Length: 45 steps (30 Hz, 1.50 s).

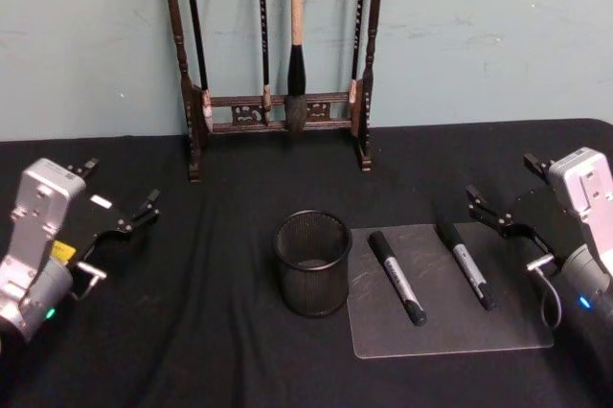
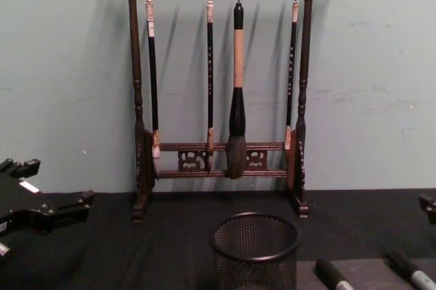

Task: Pick up the water-based marker from the table and place it into the pen holder.

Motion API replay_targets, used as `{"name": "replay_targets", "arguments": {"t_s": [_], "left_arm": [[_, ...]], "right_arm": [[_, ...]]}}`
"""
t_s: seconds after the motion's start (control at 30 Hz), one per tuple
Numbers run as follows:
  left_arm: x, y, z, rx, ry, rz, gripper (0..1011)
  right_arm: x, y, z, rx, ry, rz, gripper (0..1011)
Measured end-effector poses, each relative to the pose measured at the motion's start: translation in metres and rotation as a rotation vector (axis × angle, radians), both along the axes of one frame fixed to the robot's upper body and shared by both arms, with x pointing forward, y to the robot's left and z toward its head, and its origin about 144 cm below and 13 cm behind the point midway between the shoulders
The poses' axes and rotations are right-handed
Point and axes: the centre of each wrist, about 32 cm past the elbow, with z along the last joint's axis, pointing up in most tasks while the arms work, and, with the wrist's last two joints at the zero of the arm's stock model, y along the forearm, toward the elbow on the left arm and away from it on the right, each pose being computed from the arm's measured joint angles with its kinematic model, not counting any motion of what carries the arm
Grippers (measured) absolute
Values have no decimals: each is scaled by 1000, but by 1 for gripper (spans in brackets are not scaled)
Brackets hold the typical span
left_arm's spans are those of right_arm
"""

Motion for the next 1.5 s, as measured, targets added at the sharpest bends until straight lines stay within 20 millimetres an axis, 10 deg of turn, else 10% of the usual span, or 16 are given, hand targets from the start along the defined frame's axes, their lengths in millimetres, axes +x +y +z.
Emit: {"name": "replay_targets", "arguments": {"t_s": [1.5], "left_arm": [[0,0,0,0,0,0,1009]], "right_arm": [[0,0,0,0,0,0,1002]]}}
